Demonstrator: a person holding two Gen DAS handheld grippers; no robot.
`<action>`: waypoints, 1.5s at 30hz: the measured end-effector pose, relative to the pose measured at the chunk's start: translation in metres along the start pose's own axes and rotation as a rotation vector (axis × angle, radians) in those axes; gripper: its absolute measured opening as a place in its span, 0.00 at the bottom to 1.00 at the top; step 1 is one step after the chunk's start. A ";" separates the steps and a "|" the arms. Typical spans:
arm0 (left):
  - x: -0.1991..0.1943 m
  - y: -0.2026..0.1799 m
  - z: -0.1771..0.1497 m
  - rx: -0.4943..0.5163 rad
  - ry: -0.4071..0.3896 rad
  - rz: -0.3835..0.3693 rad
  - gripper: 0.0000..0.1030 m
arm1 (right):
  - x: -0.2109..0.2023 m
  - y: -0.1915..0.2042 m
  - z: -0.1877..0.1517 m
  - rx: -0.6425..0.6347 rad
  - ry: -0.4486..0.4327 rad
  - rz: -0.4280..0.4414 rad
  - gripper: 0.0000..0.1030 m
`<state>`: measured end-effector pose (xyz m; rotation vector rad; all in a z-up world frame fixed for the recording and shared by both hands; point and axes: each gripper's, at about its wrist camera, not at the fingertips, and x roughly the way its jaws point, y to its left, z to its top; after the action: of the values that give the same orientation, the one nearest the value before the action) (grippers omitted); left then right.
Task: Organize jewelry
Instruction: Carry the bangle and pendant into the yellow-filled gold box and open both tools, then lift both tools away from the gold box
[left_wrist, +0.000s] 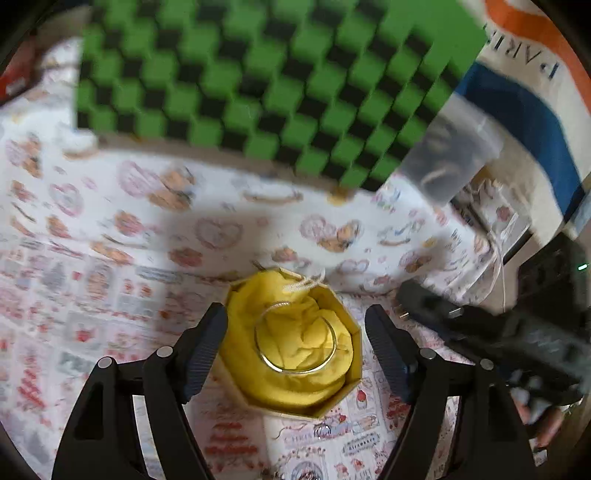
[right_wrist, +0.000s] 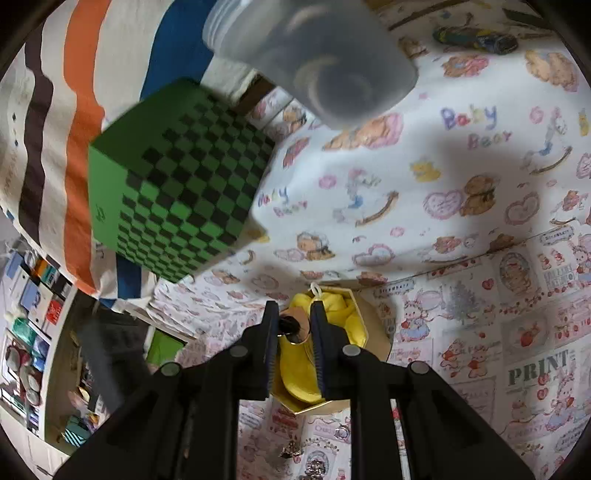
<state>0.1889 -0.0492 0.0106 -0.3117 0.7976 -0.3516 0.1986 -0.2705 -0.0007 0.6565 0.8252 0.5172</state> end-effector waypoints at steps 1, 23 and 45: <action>-0.008 -0.002 0.002 0.012 -0.025 0.015 0.78 | 0.004 0.001 -0.002 -0.007 0.008 -0.003 0.16; -0.141 -0.035 -0.030 0.212 -0.337 0.188 1.00 | -0.089 0.050 -0.021 -0.197 -0.229 -0.153 0.55; -0.090 -0.005 -0.084 0.192 -0.142 0.241 1.00 | -0.069 0.045 -0.102 -0.355 -0.184 -0.374 0.67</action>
<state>0.0681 -0.0281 0.0149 -0.0578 0.6479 -0.1754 0.0696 -0.2509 0.0143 0.2097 0.6409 0.2477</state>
